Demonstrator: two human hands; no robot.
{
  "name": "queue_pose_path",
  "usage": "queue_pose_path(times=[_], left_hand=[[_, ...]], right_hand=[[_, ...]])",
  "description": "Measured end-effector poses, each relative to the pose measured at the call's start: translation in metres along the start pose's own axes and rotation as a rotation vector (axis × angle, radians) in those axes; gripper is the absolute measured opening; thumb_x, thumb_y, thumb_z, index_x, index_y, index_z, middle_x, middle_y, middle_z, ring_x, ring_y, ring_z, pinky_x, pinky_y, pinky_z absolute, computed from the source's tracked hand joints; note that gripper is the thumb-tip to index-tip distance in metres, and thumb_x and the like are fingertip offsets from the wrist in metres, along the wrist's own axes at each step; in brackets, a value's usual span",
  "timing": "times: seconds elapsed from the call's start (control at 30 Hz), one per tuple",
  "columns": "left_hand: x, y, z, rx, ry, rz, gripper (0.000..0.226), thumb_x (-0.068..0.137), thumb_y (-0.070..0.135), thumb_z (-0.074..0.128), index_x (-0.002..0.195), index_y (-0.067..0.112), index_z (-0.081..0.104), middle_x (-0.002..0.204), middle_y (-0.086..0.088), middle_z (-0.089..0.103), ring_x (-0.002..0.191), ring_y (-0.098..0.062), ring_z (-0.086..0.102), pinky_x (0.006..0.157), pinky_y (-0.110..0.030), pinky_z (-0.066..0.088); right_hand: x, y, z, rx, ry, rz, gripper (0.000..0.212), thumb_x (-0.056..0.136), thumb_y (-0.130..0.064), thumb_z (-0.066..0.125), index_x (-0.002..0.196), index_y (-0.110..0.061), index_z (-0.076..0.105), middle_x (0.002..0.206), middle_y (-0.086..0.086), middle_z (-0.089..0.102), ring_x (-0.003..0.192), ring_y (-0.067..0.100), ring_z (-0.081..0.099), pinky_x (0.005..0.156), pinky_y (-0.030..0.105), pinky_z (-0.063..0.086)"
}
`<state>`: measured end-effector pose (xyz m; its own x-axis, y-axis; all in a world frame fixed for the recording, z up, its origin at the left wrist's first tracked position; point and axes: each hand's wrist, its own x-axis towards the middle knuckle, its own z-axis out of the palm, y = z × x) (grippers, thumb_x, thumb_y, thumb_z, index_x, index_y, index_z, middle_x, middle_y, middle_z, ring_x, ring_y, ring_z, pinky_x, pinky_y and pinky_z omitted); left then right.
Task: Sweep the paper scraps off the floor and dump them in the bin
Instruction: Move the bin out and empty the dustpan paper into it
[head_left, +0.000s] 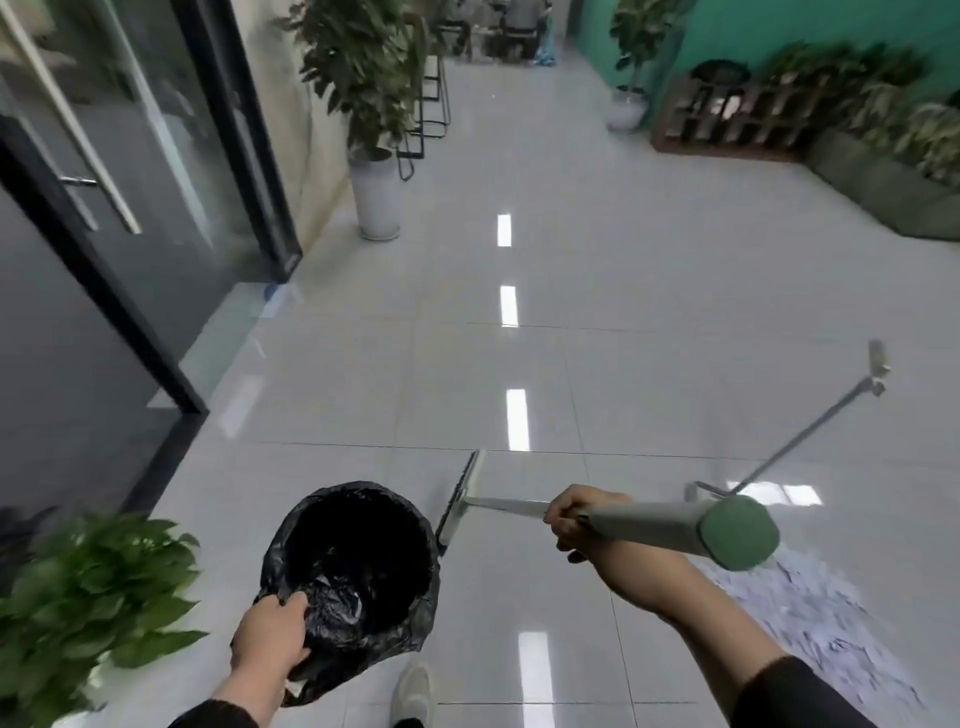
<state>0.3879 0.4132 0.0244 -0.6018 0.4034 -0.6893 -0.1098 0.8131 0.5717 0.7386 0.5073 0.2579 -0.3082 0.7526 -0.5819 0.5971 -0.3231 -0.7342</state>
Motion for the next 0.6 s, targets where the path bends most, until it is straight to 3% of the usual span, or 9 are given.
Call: queue_pose_path(times=[0.1, 0.17, 0.23, 0.27, 0.33, 0.37, 0.43, 0.47, 0.6], left_hand=[[-0.002, 0.076, 0.059, 0.074, -0.044, 0.140, 0.023, 0.099, 0.017, 0.058, 0.089, -0.004, 0.058, 0.100, -0.019, 0.062, 0.089, -0.040, 0.064, 0.079, -0.051, 0.062], [0.014, 0.120, 0.099, 0.131, -0.120, 0.165, 0.022, 0.100, 0.017, 0.057, 0.091, -0.004, 0.059, 0.099, -0.018, 0.062, 0.086, -0.037, 0.064, 0.078, -0.051, 0.063], [0.006, 0.153, 0.120, 0.290, -0.175, 0.199, 0.021, 0.100, 0.015, 0.057, 0.094, -0.004, 0.061, 0.097, -0.017, 0.059, 0.081, -0.031, 0.062, 0.074, -0.048, 0.063], [0.001, 0.156, 0.124, 0.258, -0.164, 0.197, 0.020, 0.099, 0.014, 0.057, 0.095, -0.005, 0.061, 0.096, -0.017, 0.059, 0.079, -0.030, 0.061, 0.072, -0.047, 0.063], [0.015, 0.233, 0.182, 0.378, -0.252, 0.278, 0.021, 0.100, 0.013, 0.057, 0.095, -0.006, 0.060, 0.094, -0.018, 0.060, 0.079, -0.034, 0.062, 0.071, -0.047, 0.062], [0.017, 0.240, 0.181, 0.349, -0.247, 0.270, 0.022, 0.100, 0.014, 0.057, 0.093, -0.007, 0.059, 0.092, -0.019, 0.061, 0.079, -0.036, 0.064, 0.073, -0.049, 0.062], [0.034, 0.301, 0.258, 0.465, -0.308, 0.355, 0.024, 0.099, 0.018, 0.056, 0.090, -0.004, 0.061, 0.092, -0.021, 0.063, 0.079, -0.039, 0.068, 0.076, -0.050, 0.063], [0.029, 0.310, 0.258, 0.429, -0.309, 0.341, 0.024, 0.099, 0.019, 0.056, 0.090, -0.002, 0.061, 0.094, -0.020, 0.063, 0.081, -0.039, 0.068, 0.077, -0.050, 0.063], [0.040, 0.387, 0.379, 0.547, -0.429, 0.410, 0.023, 0.101, 0.019, 0.054, 0.094, -0.003, 0.061, 0.100, -0.022, 0.062, 0.089, -0.040, 0.067, 0.073, -0.047, 0.061]], right_hand=[[0.022, 0.005, -0.038, 0.052, 0.133, 0.050, 0.042, 0.101, 0.011, 0.032, 0.073, -0.013, 0.053, 0.072, 0.006, 0.045, 0.067, 0.015, 0.045, 0.066, 0.027, 0.045], [0.039, 0.011, -0.079, 0.161, 0.273, 0.105, 0.037, 0.101, 0.011, 0.035, 0.076, -0.011, 0.052, 0.071, 0.006, 0.043, 0.064, 0.015, 0.042, 0.059, 0.022, 0.041], [0.044, 0.021, -0.095, 0.172, 0.322, 0.123, 0.023, 0.102, 0.005, 0.045, 0.086, -0.006, 0.056, 0.074, 0.006, 0.049, 0.064, 0.015, 0.048, 0.057, 0.023, 0.048], [0.040, 0.026, -0.094, 0.119, 0.354, 0.054, 0.016, 0.101, 0.000, 0.049, 0.090, -0.006, 0.059, 0.077, 0.007, 0.055, 0.066, 0.017, 0.054, 0.062, 0.026, 0.054], [0.058, 0.041, -0.132, 0.159, 0.558, 0.010, 0.013, 0.100, -0.006, 0.056, 0.092, -0.012, 0.064, 0.084, 0.012, 0.063, 0.074, 0.025, 0.064, 0.074, 0.041, 0.060], [0.058, 0.036, -0.130, 0.142, 0.566, -0.025, 0.013, 0.099, -0.008, 0.057, 0.093, -0.016, 0.066, 0.087, 0.013, 0.065, 0.078, 0.027, 0.067, 0.077, 0.046, 0.060], [0.076, 0.056, -0.168, 0.234, 0.701, 0.001, 0.014, 0.098, -0.010, 0.058, 0.093, -0.020, 0.067, 0.087, 0.013, 0.067, 0.080, 0.025, 0.069, 0.079, 0.046, 0.060], [0.078, 0.052, -0.169, 0.256, 0.687, -0.011, 0.015, 0.097, -0.011, 0.059, 0.092, -0.023, 0.067, 0.087, 0.012, 0.068, 0.080, 0.024, 0.069, 0.079, 0.046, 0.061], [0.116, 0.087, -0.234, 0.340, 0.809, 0.101, 0.018, 0.098, -0.018, 0.058, 0.090, -0.032, 0.066, 0.088, 0.011, 0.070, 0.084, 0.027, 0.070, 0.083, 0.046, 0.060]])
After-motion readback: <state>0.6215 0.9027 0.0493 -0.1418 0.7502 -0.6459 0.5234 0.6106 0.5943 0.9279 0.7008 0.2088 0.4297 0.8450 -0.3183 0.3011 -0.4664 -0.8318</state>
